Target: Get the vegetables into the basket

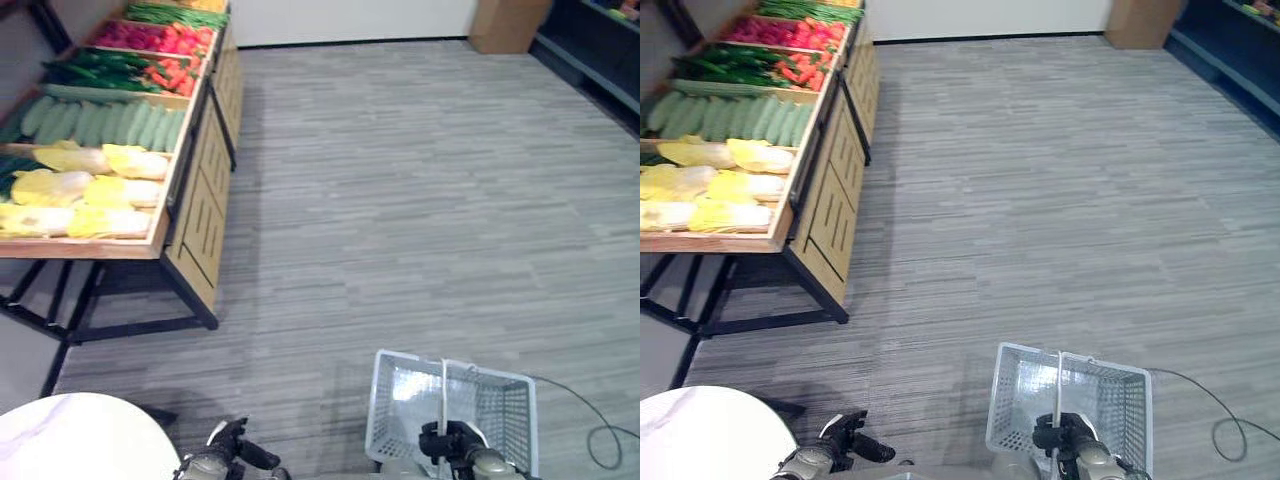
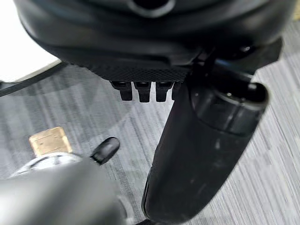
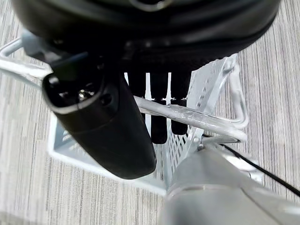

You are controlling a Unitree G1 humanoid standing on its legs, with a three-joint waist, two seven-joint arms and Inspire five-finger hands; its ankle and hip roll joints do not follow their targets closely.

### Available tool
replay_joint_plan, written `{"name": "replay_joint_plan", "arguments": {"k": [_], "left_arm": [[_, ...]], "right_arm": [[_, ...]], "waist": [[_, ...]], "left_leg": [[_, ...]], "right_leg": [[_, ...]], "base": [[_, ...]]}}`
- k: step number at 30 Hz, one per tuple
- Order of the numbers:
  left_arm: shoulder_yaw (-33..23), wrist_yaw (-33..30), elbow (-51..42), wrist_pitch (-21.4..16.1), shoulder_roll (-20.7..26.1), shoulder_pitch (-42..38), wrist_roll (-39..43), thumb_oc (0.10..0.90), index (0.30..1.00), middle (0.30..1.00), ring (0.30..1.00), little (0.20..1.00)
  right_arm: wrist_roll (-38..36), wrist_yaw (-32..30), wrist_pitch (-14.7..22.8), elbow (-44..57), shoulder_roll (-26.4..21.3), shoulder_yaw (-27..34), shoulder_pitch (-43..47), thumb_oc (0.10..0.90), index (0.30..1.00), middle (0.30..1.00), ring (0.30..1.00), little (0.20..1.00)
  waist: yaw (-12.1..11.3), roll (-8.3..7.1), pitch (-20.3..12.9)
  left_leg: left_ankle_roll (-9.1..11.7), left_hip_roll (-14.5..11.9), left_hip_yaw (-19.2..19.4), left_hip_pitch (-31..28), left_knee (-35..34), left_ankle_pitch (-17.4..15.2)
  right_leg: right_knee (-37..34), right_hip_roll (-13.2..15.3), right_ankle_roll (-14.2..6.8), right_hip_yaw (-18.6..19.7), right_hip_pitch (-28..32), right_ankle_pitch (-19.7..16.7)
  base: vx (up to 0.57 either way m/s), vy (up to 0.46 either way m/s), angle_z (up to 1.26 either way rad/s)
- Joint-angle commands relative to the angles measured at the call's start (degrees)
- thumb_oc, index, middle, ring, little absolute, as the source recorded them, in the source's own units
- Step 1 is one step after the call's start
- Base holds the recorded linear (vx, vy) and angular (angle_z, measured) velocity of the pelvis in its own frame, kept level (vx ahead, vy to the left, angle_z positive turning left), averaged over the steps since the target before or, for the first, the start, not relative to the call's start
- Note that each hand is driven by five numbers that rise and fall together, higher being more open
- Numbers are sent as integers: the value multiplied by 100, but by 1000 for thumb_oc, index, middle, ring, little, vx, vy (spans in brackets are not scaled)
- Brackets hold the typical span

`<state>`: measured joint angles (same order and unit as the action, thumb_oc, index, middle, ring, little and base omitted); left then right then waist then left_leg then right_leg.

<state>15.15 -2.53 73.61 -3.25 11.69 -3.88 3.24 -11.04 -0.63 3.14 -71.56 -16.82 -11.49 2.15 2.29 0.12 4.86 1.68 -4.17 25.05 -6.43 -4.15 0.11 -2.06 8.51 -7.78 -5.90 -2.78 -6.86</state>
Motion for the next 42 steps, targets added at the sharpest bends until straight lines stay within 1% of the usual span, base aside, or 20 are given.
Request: {"name": "replay_joint_plan", "arguments": {"k": [1,8,14,18,19,20,22,25,26,27,29,31,32,34,36,37,39,40,41,42], "left_arm": [[-13,3,252,-32,62,-286,-252,900,1000,1000,1000,1000],[-80,10,322,-4,38,-197,-279,900,1000,1000,1000,1000],[-65,31,251,-29,32,-234,-215,900,1000,1000,1000,1000],[-52,35,137,-41,92,-250,-220,900,1000,1000,1000,1000],[-54,35,137,-41,94,-252,-221,900,1000,1000,1000,1000],[-58,15,102,-43,122,-255,-226,900,1000,1000,1000,1000],[-77,-26,107,-38,139,-262,-201,900,1000,1000,1000,1000],[-113,-13,161,-22,146,-239,-206,900,1000,1000,1000,1000],[-124,-19,174,-23,153,-236,-210,900,1000,1000,1000,1000],[-81,-15,186,-38,147,-253,-287,900,1000,1000,1000,1000],[-52,-20,199,-51,136,-293,-341,900,1000,1000,1000,1000],[-52,-20,199,-51,135,-293,-341,900,1000,1000,1000,1000],[-58,-33,212,-74,135,-407,-394,900,1000,1000,1000,1000],[12,-13,192,-66,77,-332,-431,900,1000,1000,1000,1000],[13,-13,190,-65,75,-330,-431,900,1000,1000,1000,1000],[39,-16,208,-51,39,-346,-410,900,1000,1000,1000,1000],[58,-18,156,-41,7,-341,-325,900,1000,1000,1000,1000],[56,-18,156,-40,11,-342,-325,900,1000,1000,1000,1000],[111,-9,123,-37,-20,-370,-305,900,1000,1000,1000,1000],[152,4,82,-28,-53,-405,-258,900,1000,1000,1000,1000]], "right_arm": [[355,48,-4,-291,24,-169,153,400,300,300,300,300],[672,54,-42,-500,50,-222,84,400,300,300,300,300],[587,56,-36,-470,-1,-166,156,400,300,300,300,300],[405,79,-41,-356,-30,-37,169,400,300,300,300,300],[404,79,-42,-356,-29,-37,172,400,300,300,300,300],[362,68,-18,-241,-54,-18,171,400,300,300,300,300],[342,54,3,-206,-61,-13,176,400,300,300,300,300],[308,52,22,-135,-56,-1,154,400,300,300,300,300],[329,44,28,-94,-71,-9,146,400,300,300,300,300],[339,18,51,-73,-89,-46,170,400,300,300,300,300],[285,9,81,-52,-85,-82,175,400,300,300,300,300],[285,9,81,-52,-86,-82,175,400,300,300,300,300],[301,30,111,-30,-57,-111,157,400,300,300,300,300],[238,54,118,-8,-80,-63,9,400,300,300,300,300],[238,54,118,-6,-82,-62,6,400,300,300,300,300],[191,20,154,35,-113,-76,-6,400,300,300,300,300],[177,42,154,22,-162,-98,-51,400,300,300,300,300],[177,42,154,21,-158,-99,-49,400,300,300,300,300],[145,33,168,48,-226,-105,-57,400,300,300,300,300],[180,25,169,20,-259,-109,-39,400,300,300,300,300]], "waist": [[-44,-198,137],[-96,-167,120],[-89,-231,202],[-73,-279,327],[-87,-278,304],[-58,-260,438],[-45,-207,501],[-16,-210,524],[6,-223,535],[53,-276,564],[172,-291,603],[175,-288,605],[278,-356,657],[431,-252,603],[441,-247,608],[539,-171,593],[601,-34,602],[609,-48,585],[656,69,607],[645,102,596]], "left_leg": [[244,-157,-285,57,-81,236],[242,-141,-341,-36,-51,190],[124,-23,-283,32,131,-27],[-22,96,-223,12,235,-218],[-19,88,-206,45,241,-208],[-99,133,-182,-40,205,-240],[-118,132,-166,-100,136,-246],[-86,190,-132,-262,17,-278],[-54,209,-124,-302,-15,-291],[9,256,-174,-340,-78,-318],[93,239,-279,-426,-85,-397],[94,236,-282,-429,-85,-398],[176,246,-342,-634,-85,-499],[227,225,-523,-798,-85,-625],[229,219,-534,-805,-85,-625],[295,106,-639,-917,32,-715],[348,-111,-783,-894,460,-758],[349,-101,-791,-867,461,-741],[503,-318,-854,-730,970,-441],[656,-506,-927,-476,1420,35]], "right_leg": [[481,129,-347,50,213,459],[414,156,-340,-31,385,491],[708,267,-436,140,206,450],[1388,376,-613,329,-111,231],[1376,366,-607,344,-145,208],[1975,429,-706,371,-386,-82],[2289,408,-691,381,-649,-230],[2180,441,-658,239,-798,-255],[1978,426,-622,171,-855,-236],[1347,313,-573,151,-966,-211],[718,171,-553,229,-1149,-320],[712,170,-553,224,-1142,-322],[352,57,-566,152,-1575,-535],[505,-21,-501,41,-1433,-487],[512,-20,-501,29,-1424,-478],[865,-192,-360,130,-1490,-278],[1264,-297,-208,106,-1490,14],[1250,-284,-203,106,-1507,-3],[1352,-354,-56,17,-1357,162],[1262,-418,72,-97,-1182,245]], "base": [[64,-54,12],[40,-6,6],[29,82,-4],[37,99,-15],[15,122,-25],[21,117,-25],[73,125,-23],[126,38,-7],[182,-25,4],[242,-42,4],[209,-58,11],[134,-55,17],[321,-111,20],[411,-152,35],[167,-98,34],[240,-164,23],[245,-176,34],[228,-193,70],[221,-225,88],[338,-360,84]]}}
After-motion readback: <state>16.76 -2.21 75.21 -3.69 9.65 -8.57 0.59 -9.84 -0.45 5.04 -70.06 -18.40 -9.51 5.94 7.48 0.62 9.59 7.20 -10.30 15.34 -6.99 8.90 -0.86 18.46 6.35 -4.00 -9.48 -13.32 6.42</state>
